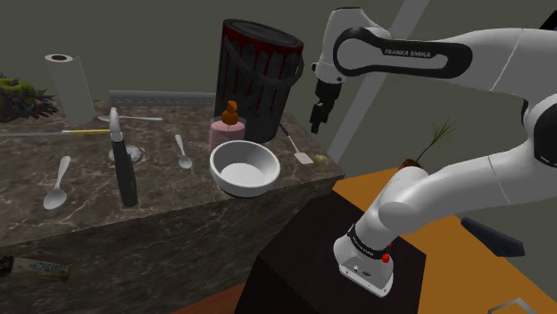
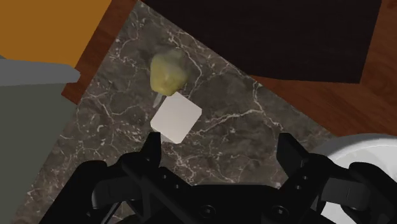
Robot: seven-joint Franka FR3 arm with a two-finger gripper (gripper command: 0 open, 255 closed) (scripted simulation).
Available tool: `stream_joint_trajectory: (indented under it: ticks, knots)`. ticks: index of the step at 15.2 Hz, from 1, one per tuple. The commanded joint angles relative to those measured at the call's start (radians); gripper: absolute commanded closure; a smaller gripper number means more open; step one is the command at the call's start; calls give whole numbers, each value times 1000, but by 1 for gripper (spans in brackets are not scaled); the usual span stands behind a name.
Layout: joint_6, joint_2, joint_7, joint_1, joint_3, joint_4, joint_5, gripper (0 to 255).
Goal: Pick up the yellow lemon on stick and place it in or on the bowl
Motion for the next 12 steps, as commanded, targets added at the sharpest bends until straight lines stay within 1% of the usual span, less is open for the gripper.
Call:
stream_joint_trajectory:
  ticks: [1, 6, 10, 12]
  knots:
    - [30, 59, -45, -11, -40, 3, -7, 0]
    - [99, 236, -158, -36, -131, 42, -10, 0]
    - [145, 393, -252, -54, -191, 93, 6, 0]
    - [172, 396, -252, -56, -192, 68, 5, 0]
